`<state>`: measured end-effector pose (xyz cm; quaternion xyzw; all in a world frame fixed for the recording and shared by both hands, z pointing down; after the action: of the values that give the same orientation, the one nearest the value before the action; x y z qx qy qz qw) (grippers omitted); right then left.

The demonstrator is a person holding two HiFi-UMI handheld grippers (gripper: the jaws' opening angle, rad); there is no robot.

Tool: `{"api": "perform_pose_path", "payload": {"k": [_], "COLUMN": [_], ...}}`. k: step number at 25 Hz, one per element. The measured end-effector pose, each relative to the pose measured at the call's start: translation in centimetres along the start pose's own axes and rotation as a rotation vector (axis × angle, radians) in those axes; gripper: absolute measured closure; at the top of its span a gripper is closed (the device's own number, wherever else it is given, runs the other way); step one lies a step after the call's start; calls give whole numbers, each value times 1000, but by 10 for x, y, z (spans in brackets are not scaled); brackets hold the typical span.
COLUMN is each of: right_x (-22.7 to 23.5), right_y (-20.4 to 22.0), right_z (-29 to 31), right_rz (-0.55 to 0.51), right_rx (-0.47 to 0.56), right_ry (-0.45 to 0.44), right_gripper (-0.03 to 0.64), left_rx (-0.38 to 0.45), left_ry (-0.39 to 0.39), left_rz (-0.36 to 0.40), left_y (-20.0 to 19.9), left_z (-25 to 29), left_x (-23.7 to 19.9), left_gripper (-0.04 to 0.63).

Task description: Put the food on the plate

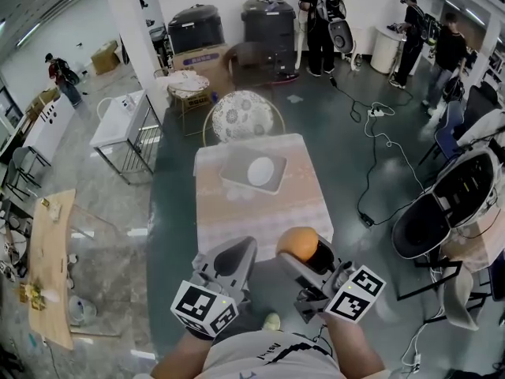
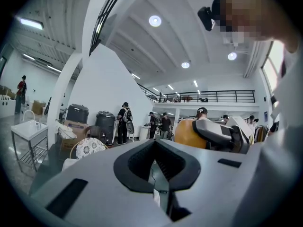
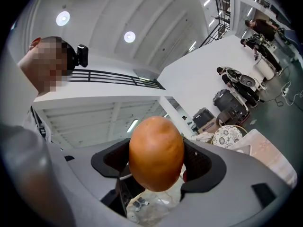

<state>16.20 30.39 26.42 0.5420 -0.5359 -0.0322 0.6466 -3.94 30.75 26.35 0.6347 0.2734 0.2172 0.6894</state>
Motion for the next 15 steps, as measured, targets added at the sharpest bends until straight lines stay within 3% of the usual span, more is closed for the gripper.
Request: {"api": "perform_pose_path", "payload": {"k": [7,15], "right_x": [28,73], "right_y": [-6,-19], "right_z": [44,124], "right_rz": [10,22], "right_rx": [-17,-15], "right_ry": [39,95], "right_gripper": [291,291], "left_rx": [5,4], "left_ry": [22,76], "left_rz": [3,22], "left_y": [3,-1], "left_z": [32,88], "left_x": [-44,-127], "left_gripper": [589,589]}}
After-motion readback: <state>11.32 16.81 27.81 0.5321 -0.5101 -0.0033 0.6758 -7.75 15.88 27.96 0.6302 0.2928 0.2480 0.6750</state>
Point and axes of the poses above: the fingertips, and each gripper's own axes: z forward along the fingers, x to its right, y out of its underside, the point moved 9 cm from there along -z, backward along the fingers, and after that the axes turned 7 degrees about z, right-handed, at the moved point
